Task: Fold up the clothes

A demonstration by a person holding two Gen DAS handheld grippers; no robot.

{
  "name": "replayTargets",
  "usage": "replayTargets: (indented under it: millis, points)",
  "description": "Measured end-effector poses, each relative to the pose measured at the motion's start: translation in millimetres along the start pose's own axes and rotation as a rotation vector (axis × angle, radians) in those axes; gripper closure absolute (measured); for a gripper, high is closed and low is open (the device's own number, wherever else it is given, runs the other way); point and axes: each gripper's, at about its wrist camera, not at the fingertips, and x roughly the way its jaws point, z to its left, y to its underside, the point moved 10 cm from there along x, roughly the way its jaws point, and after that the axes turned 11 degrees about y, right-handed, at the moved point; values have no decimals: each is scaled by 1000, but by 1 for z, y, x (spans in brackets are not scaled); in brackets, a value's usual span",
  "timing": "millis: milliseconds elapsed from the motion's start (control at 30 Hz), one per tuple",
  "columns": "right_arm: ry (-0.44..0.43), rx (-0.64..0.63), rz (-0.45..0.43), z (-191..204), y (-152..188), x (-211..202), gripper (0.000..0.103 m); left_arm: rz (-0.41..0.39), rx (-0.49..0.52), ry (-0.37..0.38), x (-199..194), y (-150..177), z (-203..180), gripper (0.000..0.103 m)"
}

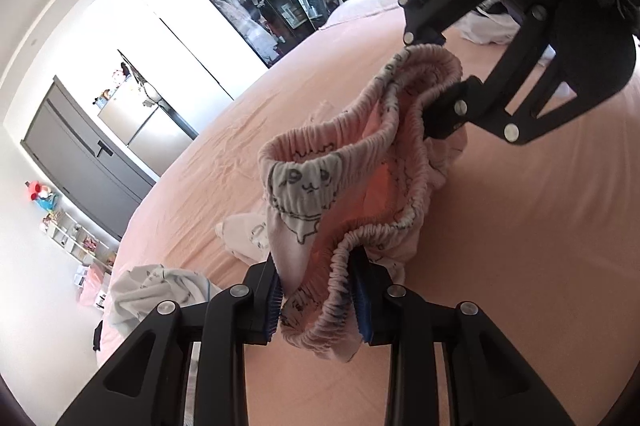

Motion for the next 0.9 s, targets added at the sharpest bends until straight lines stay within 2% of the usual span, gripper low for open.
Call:
replayTargets:
  millis: [200,500,733,900]
  points:
    - [36,59,13,-19,-6,18,79,-14,-70,-11,21,-7,26,76]
    - [86,92,7,-41,-21,41,79,24,-120,-31,43,-12,65,76]
    - [89,129,14,-60,-33,72,79,102,-212,-4,56,1,86,76]
    - [71,162,62,-65,-27,95,79,189,-281,44,76,10,93,75]
